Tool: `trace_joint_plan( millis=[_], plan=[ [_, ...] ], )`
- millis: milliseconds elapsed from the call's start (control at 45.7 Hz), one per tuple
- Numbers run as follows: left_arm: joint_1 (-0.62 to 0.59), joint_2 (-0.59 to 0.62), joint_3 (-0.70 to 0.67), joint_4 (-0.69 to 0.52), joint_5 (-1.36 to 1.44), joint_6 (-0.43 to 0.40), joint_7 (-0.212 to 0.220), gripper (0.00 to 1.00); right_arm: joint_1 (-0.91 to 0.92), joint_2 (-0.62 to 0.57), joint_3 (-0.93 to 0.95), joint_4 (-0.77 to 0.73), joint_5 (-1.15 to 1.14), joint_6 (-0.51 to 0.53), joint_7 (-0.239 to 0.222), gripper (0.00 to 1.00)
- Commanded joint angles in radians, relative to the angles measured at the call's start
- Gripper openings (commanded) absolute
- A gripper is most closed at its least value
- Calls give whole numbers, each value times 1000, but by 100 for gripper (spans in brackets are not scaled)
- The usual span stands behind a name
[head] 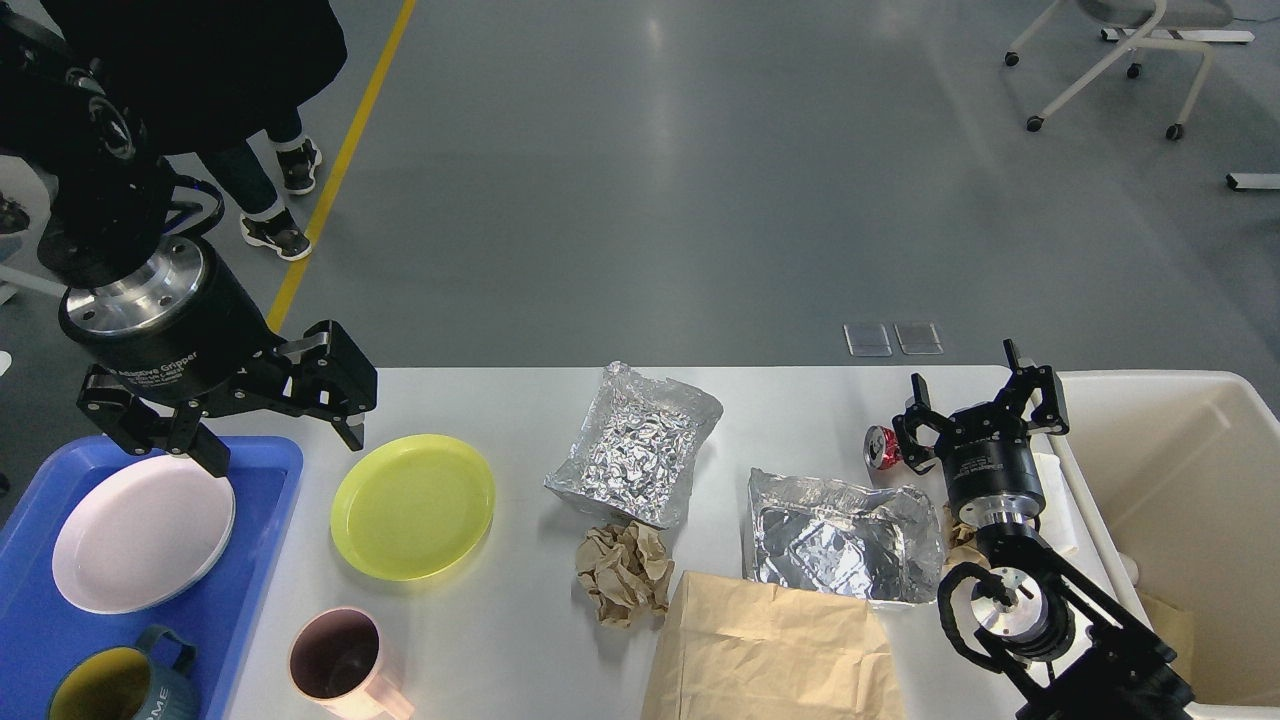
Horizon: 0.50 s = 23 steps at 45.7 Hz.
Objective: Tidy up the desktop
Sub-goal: 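Lower the left gripper down onto the pink cup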
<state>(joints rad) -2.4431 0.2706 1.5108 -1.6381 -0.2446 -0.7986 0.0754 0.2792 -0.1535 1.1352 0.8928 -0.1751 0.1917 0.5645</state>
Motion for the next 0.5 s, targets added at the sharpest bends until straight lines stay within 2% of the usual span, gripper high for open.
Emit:
trace_joint_plan(
  millis=[0,284,481],
  plan=[
    [160,25,-72,15,137,65,-3,96,0,0,0,0,0,0,0,100],
    [512,90,-182,73,390,297,-6,95,0,0,0,0,0,0,0,100],
    [636,114,-205,75,539,392,-14,92,0,0,0,0,0,0,0,100]
  ],
)
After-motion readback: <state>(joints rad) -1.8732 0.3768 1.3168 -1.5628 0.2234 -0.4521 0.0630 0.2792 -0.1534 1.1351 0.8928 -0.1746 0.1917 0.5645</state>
